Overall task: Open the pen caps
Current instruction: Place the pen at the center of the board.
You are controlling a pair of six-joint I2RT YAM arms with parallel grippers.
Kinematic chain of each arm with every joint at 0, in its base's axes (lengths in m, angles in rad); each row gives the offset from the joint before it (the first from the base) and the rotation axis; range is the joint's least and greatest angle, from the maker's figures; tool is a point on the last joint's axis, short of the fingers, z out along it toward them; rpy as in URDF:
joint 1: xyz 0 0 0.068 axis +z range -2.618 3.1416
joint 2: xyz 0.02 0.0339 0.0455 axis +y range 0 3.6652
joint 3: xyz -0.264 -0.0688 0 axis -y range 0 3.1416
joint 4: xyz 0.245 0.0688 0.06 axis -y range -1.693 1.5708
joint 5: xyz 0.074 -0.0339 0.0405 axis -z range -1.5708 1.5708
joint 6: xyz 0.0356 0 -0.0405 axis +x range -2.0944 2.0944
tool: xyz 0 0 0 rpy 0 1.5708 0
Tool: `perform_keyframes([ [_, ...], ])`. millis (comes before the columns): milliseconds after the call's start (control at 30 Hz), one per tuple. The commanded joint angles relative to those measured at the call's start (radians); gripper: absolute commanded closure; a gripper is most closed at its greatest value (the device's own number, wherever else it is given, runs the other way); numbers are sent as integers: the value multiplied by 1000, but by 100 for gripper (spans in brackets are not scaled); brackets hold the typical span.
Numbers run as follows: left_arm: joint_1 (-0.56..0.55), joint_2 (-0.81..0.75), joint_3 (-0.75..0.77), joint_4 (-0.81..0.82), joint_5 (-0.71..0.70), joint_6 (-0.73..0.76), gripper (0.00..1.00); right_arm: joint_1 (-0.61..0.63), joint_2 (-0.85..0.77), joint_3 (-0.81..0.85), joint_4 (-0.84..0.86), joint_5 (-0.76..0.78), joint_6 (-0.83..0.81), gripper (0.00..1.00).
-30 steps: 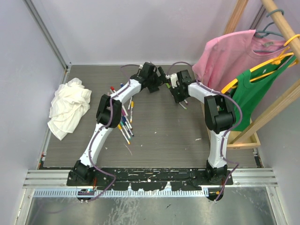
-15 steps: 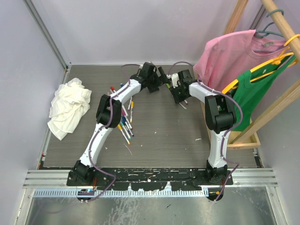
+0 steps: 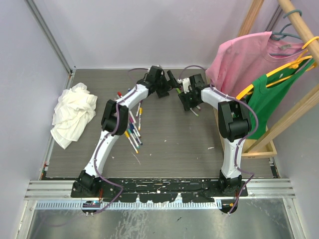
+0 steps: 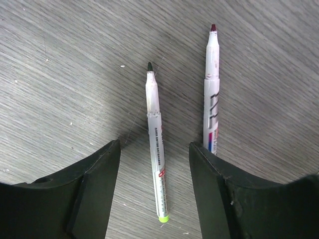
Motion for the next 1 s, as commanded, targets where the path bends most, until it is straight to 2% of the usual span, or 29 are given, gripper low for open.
perform_keyframes([
  [0, 19, 56, -42, -53, -36, 37, 2, -7, -94, 8, 10, -20, 9, 37],
  [367, 35, 84, -51, -57, -47, 33, 2, -9, -160, -20, 26, -48, 14, 36],
  [633, 45, 103, -31, 31, -41, 22, 2, -9, -172, -30, 24, -73, 15, 36],
  [767, 58, 106, -11, 129, -13, 33, 2, -10, -176, -34, 23, -81, 15, 35],
  [967, 66, 55, -29, 192, 27, 55, 2, -10, -187, -38, 23, -90, 13, 35],
])
